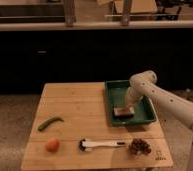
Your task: Place eraser in table surface
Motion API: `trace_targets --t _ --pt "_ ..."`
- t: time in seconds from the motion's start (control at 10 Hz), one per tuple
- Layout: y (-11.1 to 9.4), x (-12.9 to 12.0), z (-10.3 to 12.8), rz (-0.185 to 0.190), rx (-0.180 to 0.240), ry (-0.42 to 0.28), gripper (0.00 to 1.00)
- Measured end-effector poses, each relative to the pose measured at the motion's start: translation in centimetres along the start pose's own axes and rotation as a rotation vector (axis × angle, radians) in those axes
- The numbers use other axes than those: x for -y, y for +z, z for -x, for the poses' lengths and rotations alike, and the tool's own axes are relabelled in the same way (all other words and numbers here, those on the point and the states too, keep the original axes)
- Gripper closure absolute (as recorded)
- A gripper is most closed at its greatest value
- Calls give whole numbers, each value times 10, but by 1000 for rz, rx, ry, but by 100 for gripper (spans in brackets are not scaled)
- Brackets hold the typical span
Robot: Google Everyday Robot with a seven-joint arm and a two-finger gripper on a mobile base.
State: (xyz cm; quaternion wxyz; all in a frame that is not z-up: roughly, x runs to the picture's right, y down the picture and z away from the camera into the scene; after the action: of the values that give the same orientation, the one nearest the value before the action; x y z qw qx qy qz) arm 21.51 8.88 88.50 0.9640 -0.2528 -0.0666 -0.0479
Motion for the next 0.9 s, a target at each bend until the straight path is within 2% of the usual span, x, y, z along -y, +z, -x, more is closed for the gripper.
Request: trace_targets --t 0.1,0.3,0.9 --pt "-7 1 3 -13 3 -2 20" --pt "-12 1 7 -13 9 -7 20" --pt "14 -4 28 68 15 -25 20"
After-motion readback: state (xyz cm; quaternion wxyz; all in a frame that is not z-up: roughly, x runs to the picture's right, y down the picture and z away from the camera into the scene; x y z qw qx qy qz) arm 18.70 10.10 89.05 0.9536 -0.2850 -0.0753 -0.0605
